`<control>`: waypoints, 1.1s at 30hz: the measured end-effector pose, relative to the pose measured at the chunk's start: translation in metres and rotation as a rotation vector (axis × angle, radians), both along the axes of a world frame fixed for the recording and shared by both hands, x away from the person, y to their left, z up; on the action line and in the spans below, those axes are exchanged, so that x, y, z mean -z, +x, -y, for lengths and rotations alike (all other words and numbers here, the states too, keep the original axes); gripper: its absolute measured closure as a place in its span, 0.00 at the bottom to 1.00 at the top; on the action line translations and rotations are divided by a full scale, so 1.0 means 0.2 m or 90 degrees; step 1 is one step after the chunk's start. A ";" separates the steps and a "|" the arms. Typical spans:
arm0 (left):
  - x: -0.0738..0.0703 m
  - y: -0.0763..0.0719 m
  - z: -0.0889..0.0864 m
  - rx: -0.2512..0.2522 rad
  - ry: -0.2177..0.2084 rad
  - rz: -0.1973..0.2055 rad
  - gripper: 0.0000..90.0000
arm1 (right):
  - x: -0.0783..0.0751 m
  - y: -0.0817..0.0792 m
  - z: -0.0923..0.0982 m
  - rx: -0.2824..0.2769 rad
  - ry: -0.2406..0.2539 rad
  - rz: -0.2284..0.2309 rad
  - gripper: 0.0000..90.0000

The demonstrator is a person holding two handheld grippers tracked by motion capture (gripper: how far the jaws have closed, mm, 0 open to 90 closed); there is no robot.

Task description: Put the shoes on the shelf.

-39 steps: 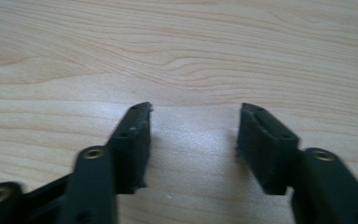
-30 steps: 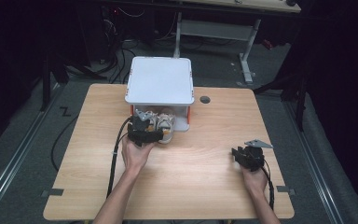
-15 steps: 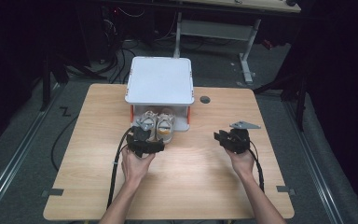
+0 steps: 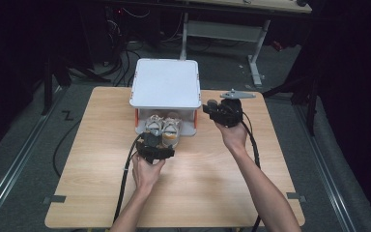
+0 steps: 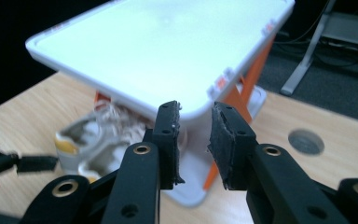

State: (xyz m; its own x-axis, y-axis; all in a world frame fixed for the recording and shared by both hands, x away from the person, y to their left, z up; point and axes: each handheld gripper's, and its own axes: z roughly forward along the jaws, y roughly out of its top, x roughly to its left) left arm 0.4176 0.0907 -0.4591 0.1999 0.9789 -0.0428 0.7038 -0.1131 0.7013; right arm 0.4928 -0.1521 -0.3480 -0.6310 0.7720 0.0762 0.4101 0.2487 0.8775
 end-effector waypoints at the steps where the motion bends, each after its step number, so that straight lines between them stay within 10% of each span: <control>1: 0.00 0.00 0.00 -0.003 0.001 0.001 0.20 | -0.03 0.02 -0.05 -0.004 -0.009 0.006 0.80; 15: 0.01 0.05 0.01 -0.014 -0.009 0.009 0.26 | -0.04 0.17 -0.27 0.002 -0.114 -0.020 0.80; 33: 0.01 0.13 0.02 -0.005 -0.016 0.023 0.30 | -0.02 0.19 -0.26 -0.016 -0.100 -0.026 0.78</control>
